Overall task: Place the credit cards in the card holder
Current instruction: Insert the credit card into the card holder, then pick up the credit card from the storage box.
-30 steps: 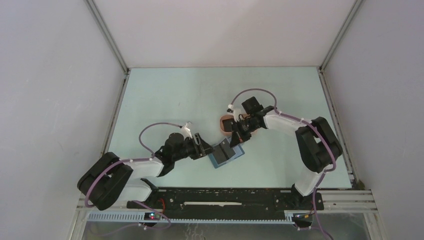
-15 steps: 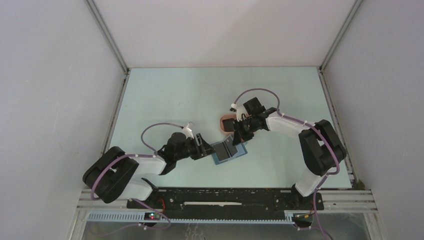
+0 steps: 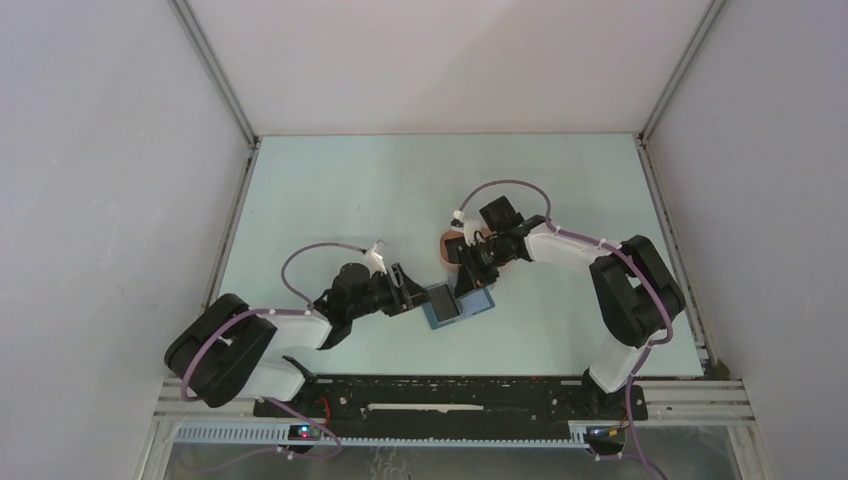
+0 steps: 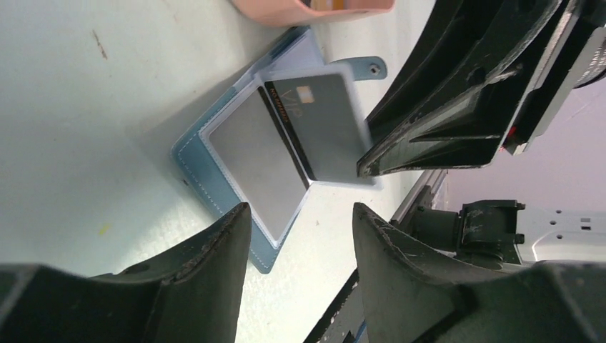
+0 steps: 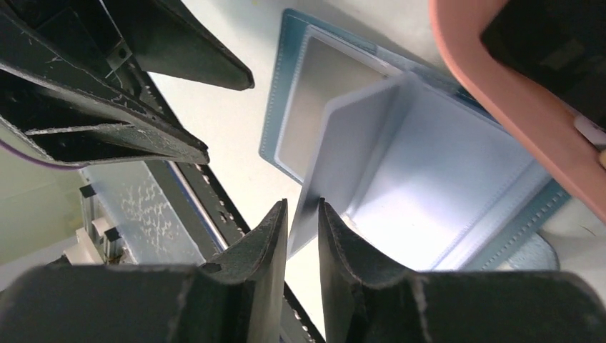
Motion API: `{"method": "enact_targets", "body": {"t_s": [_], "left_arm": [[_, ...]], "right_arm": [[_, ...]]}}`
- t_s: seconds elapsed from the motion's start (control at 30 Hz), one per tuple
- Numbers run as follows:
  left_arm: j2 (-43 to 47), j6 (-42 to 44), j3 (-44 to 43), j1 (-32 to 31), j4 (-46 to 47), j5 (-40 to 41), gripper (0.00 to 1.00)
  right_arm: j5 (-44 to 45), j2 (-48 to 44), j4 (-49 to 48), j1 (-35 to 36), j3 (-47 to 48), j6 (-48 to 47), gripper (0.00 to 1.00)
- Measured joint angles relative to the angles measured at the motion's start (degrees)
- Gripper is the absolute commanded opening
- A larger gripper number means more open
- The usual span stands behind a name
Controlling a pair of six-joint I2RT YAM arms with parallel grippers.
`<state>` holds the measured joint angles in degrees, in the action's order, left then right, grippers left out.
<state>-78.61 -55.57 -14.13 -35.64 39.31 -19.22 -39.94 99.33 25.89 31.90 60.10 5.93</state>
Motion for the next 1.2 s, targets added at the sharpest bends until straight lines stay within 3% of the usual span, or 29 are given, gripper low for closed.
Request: {"method": "enact_targets", "body": {"t_s": [0.5, 0.73, 0.9, 0.93, 0.97, 1.03, 1.1, 1.13, 1.2], "left_arm": [[5.46, 0.09, 1.11, 0.57, -0.83, 0.81, 0.59], [15.13, 3.04, 1.29, 0.68, -4.96, 2.29, 0.59], [25.75, 8.74, 1.16, 0.70, -10.58, 6.19, 0.60], [27.98, 9.94, 1.16, 0.70, -11.65, 7.34, 0.64], [30.77, 11.50, 1.16, 0.70, -12.81, 8.76, 0.69], [36.02, 14.73, 1.05, 0.70, -14.51, 11.61, 0.80], [39.91, 17.53, 0.52, 0.70, -16.09, 14.08, 0.94], [41.51, 19.04, 0.13, 0.72, -16.76, 15.37, 0.99], [43.63, 21.57, -0.83, 0.79, -17.84, 17.84, 1.00]], "right_arm": [[-6.64, 4.63, 0.15, 2.12, 2.93, 0.35, 0.39], [-5.31, 3.67, 4.24, 2.14, 6.69, -4.81, 0.39], [-2.78, -3.98, 8.33, 0.15, 8.50, -13.33, 0.41], [-2.12, -5.81, 8.85, -0.37, 8.94, -14.82, 0.42], [-1.25, -8.04, 9.03, -1.03, 9.29, -16.44, 0.46], [1.62, -12.96, 9.18, -2.29, 10.23, -19.65, 0.62], [4.11, -16.87, 8.76, -3.10, 11.13, -21.55, 0.89], [5.57, -18.97, 8.26, -3.67, 11.65, -22.77, 0.98], [7.48, -21.68, 6.91, -4.50, 12.41, -23.69, 1.00]]}}
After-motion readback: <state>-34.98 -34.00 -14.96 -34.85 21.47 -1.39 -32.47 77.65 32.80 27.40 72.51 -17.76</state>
